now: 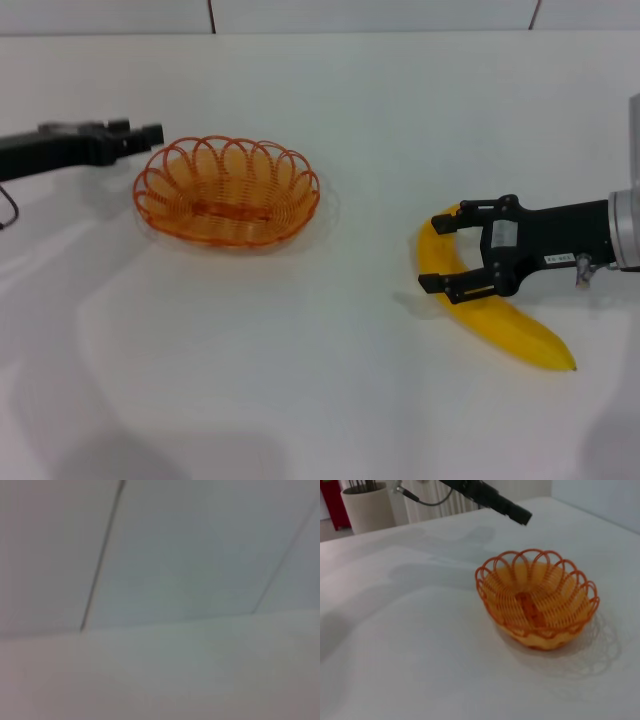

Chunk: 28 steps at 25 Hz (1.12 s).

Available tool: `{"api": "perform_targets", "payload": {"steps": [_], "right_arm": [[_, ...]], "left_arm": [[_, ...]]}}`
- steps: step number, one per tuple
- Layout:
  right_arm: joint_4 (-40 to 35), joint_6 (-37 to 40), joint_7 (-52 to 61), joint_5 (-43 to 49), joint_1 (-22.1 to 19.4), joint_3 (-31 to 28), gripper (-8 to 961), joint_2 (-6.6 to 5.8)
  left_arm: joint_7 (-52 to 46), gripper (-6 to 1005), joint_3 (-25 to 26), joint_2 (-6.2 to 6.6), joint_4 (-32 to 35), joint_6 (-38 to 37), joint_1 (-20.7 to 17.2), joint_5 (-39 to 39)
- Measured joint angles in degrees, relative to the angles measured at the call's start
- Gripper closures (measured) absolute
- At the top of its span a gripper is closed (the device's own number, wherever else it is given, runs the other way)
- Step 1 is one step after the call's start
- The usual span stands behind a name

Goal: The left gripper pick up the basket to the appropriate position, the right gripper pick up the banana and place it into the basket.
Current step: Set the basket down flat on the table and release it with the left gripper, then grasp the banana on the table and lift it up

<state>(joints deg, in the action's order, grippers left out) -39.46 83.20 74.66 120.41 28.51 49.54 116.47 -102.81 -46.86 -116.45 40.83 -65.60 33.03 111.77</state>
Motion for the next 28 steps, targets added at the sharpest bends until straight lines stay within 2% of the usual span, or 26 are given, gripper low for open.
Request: {"api": "perform_targets", "payload": {"steps": [8, 15, 17, 24, 28], "right_arm": [[-0.05, 0.06, -0.37, -3.24, -0.24, -0.25, 91, 0.14], [-0.33, -2.30, -0.36, -5.67, -0.26, -0.09, 92, 0.42], [-0.47, -2.87, 0.05, -6.91, -0.16, -0.23, 92, 0.44], [-4.10, -3.01, 5.21, -7.09, -0.45, 0.63, 92, 0.51], [-10.96, -3.01, 12.02, -6.93, -3.13, 5.22, 92, 0.67]], "left_arm": [[18.16, 426, -0.07, 0.00, 1.85, -8.39, -4.69, -9.54], [28.15, 426, -0.36, 0.00, 1.50, -10.33, -7.76, -8.76], [31.74, 426, -0.06, 0.27, 1.86, -11.19, -9.91, -8.70], [36.99, 426, 0.49, 0.61, 1.99, -15.64, -13.67, -8.83], [37.06, 426, 0.51, 0.73, 1.99, -15.73, -14.56, -8.48]]}}
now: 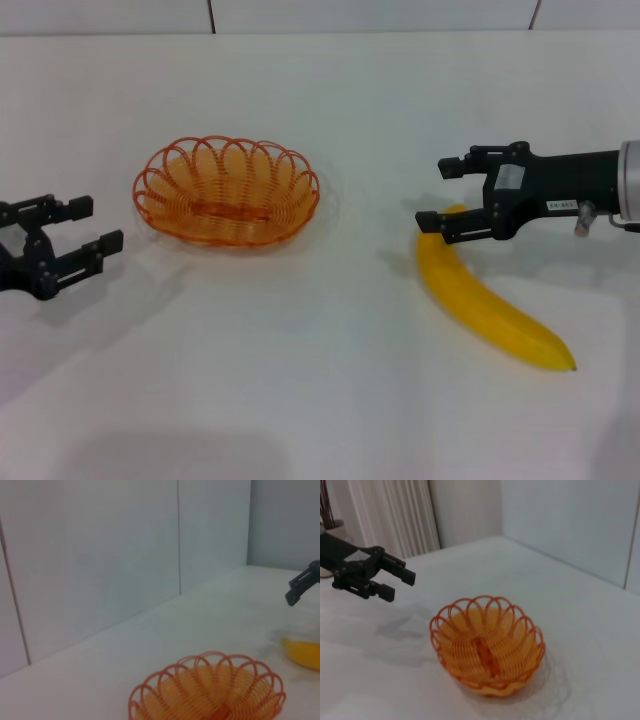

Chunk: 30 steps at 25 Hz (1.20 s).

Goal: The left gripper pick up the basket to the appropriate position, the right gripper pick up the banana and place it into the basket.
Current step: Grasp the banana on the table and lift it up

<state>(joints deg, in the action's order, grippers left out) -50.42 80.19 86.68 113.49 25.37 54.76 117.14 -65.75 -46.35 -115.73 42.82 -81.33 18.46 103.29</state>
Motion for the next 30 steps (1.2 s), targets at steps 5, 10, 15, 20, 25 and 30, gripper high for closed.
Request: {"api": "perform_targets", "payload": {"steps": [5, 10, 15, 20, 25, 30], "right_arm": [[-14.14, -1.93, 12.82, 1.60, -5.99, 11.06, 92, 0.11], [-26.46, -1.06, 25.06, 7.88, -10.04, 18.44, 92, 0.10], [-30.35, 2.41, 32.09, 13.64, -9.93, 20.84, 95, 0.07], [-30.86, 3.06, 36.58, 17.91, -9.14, 23.14, 96, 0.01], [-29.59, 2.64, 38.12, 19.94, -8.02, 24.75, 97, 0.01], [-27.26, 2.07, 38.39, 20.71, -7.07, 25.39, 98, -0.01]], "left_arm": [[0.34, 427, 0.04, 0.04, -0.27, 0.09, -1.17, 0.12], [0.37, 427, 0.04, 0.08, -0.44, 0.41, -1.30, 0.19], [0.39, 427, 0.04, 0.09, -0.46, 0.58, -1.32, 0.64], [0.40, 427, 0.04, 0.07, -0.52, 0.72, -1.20, 0.85], [0.38, 427, 0.04, -0.01, -0.55, 0.74, -0.87, 1.40], [0.40, 427, 0.04, -0.11, -0.55, 0.74, -0.65, 1.64]]}}
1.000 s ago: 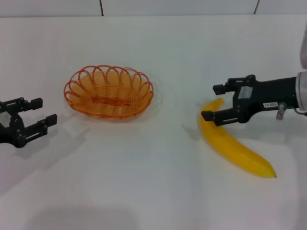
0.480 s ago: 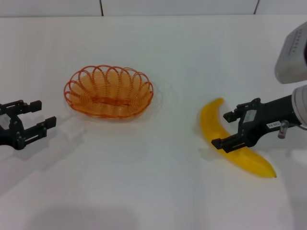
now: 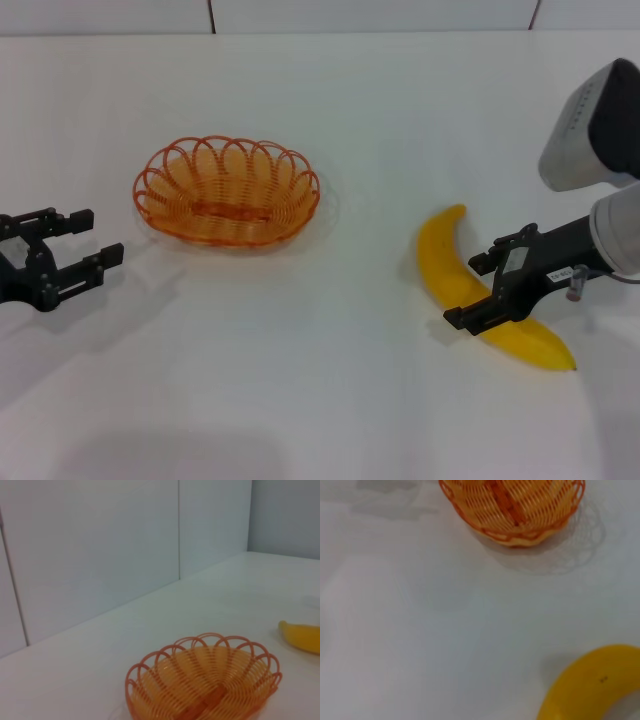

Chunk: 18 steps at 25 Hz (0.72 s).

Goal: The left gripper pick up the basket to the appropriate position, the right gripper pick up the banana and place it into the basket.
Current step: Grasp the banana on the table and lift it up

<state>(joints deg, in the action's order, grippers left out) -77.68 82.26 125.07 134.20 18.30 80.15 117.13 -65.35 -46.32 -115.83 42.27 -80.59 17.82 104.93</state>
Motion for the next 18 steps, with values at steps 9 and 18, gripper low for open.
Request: {"api": "perform_targets", "payload": {"steps": [9, 18], "right_arm": [[6.71, -2.63, 0.26, 2.04, 3.40, 0.18, 100, -0.15], [7.97, -3.50, 0.27, 2.39, 3.85, 0.27, 102, -0.08]], "left_arm": [[0.01, 428, 0.00, -0.07, 0.01, 0.00, 0.11, 0.02], [0.04, 428, 0.00, -0.10, 0.01, 0.09, 0.20, 0.02]]}}
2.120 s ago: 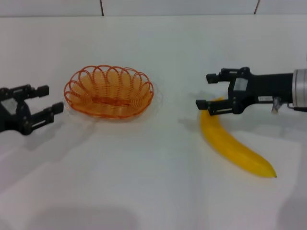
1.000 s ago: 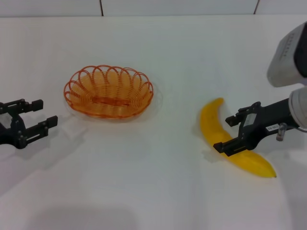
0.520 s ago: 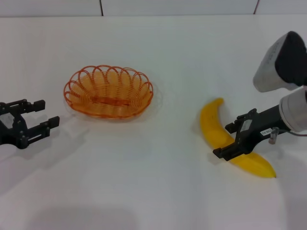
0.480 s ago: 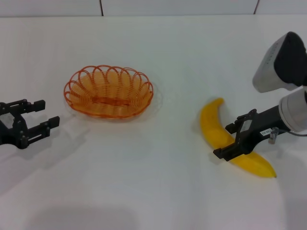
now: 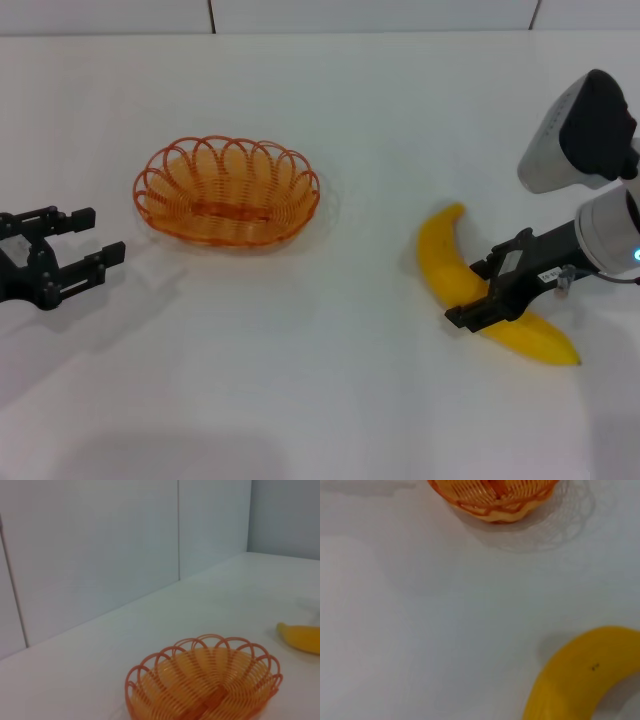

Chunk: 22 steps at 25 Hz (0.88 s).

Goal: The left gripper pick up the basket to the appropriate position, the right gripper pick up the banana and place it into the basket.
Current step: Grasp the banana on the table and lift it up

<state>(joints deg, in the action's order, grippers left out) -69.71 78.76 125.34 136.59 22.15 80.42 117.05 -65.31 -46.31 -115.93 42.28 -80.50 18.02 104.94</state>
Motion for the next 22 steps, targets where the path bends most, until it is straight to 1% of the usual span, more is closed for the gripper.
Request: {"api": "perform_targets", "payload": {"steps": [7, 11, 14, 17, 20, 22], "right_arm": [[-0.26, 0.06, -0.07, -0.10, -0.07, -0.26, 340, -0.06], [-2.57, 0.31, -0.30, -0.44, -0.75, -0.90, 477, -0.07], [-6.23, 0.23, -0.23, -0.58, -1.85, -1.04, 474, -0.01], [-9.62, -1.51, -0.66, -2.00, -2.50, -0.44, 471, 0.12], [-11.36, -4.39, -2.56, -5.85, -1.78, 1.91, 469, 0.10], [-11.31, -6.74, -3.85, -7.98, -0.23, 3.76, 467, 0.02]], "left_arm": [[0.01, 428, 0.00, 0.00, 0.00, 0.00, -0.19, 0.00], [0.01, 428, 0.00, 0.05, 0.00, 0.00, -0.36, 0.00], [0.01, 428, 0.00, 0.06, 0.00, 0.00, -0.42, 0.00], [0.01, 428, 0.00, 0.04, 0.03, 0.00, -0.48, 0.00], [0.01, 428, 0.00, -0.01, 0.10, 0.00, -0.51, -0.01], [0.01, 428, 0.00, -0.06, 0.25, 0.00, -0.50, -0.01]]}}
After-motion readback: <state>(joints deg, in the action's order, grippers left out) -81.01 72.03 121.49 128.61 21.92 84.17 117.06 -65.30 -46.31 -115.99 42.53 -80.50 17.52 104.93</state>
